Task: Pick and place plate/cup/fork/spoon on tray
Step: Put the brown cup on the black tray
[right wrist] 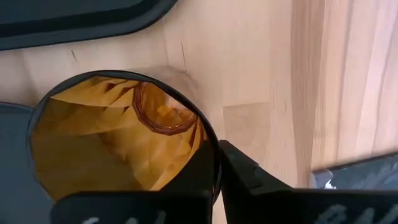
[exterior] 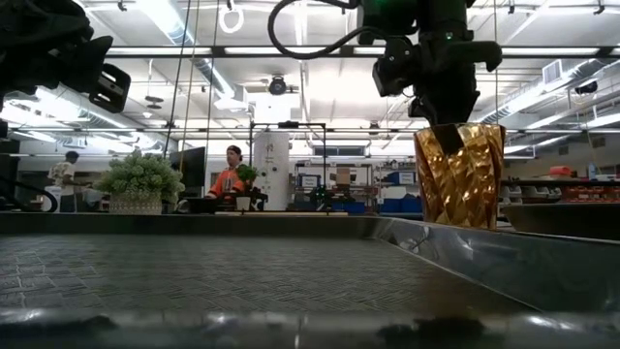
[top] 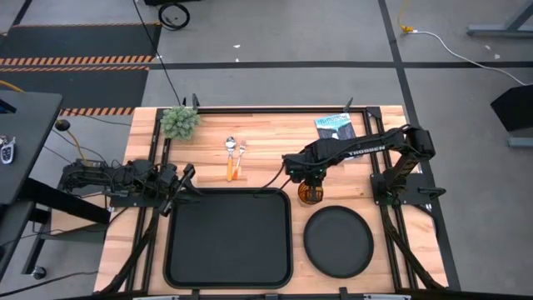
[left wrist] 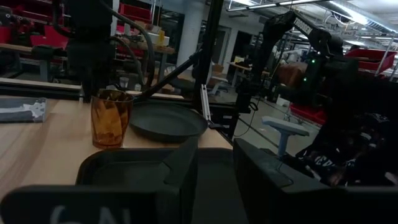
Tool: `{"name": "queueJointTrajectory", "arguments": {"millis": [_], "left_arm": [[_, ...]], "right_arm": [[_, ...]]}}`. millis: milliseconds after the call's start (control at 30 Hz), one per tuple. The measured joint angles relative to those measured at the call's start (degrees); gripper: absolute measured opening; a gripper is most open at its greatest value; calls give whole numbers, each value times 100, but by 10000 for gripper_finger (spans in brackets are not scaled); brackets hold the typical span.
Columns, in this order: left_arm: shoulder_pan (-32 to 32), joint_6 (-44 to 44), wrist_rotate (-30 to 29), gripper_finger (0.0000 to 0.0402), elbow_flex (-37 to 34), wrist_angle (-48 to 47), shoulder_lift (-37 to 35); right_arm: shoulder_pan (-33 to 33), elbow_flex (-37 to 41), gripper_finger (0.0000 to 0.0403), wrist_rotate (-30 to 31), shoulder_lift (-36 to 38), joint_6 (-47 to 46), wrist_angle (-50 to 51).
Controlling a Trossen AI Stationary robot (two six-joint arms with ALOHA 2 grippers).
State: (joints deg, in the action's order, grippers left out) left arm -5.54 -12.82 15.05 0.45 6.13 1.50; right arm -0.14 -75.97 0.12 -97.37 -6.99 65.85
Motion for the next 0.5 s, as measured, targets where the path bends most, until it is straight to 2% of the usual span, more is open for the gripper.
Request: {"name": "queueJointTrajectory", "arguments": {"millis": [333, 500], "left_arm": [[2, 0, 0, 110, -2, 0, 0], [0, -1, 0, 110, 0, 0, 0]], "right_arm": [[-22, -1153, 11, 1, -11, -7, 254], [-21, -1482, 11, -189, -10, -30, -1]]}}
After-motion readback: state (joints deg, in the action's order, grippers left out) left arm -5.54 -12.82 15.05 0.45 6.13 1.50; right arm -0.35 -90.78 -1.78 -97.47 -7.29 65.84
